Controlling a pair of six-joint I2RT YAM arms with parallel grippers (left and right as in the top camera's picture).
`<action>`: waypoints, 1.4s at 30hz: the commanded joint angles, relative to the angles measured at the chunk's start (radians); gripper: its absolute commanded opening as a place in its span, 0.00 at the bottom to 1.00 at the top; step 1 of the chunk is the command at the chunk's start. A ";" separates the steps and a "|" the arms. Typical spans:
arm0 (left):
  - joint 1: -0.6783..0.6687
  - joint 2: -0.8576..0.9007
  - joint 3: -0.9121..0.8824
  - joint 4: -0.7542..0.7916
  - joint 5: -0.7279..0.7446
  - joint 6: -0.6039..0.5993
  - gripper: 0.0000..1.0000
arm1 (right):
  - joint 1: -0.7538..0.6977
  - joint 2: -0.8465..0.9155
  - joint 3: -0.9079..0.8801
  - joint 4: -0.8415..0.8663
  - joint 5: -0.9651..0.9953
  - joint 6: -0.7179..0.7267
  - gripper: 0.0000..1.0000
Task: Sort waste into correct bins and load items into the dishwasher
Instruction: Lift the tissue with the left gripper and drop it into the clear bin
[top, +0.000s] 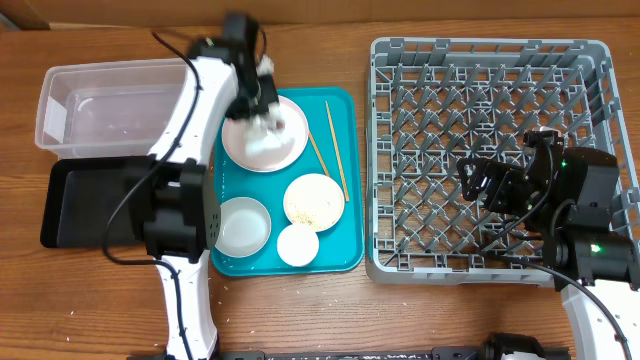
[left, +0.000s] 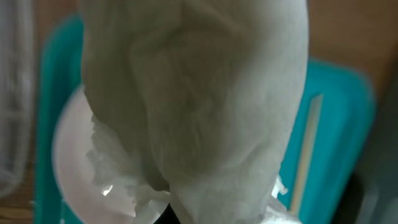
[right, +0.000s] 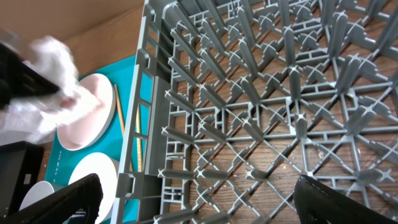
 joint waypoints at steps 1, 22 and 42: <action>0.071 -0.020 0.192 -0.069 -0.020 0.011 0.04 | 0.005 -0.006 0.025 0.006 -0.008 0.000 1.00; 0.328 0.019 0.087 0.014 -0.045 0.002 0.77 | 0.005 -0.006 0.025 0.005 -0.008 0.000 1.00; -0.058 0.002 0.303 -0.506 -0.016 0.254 0.63 | 0.005 -0.006 0.025 0.008 -0.008 0.000 1.00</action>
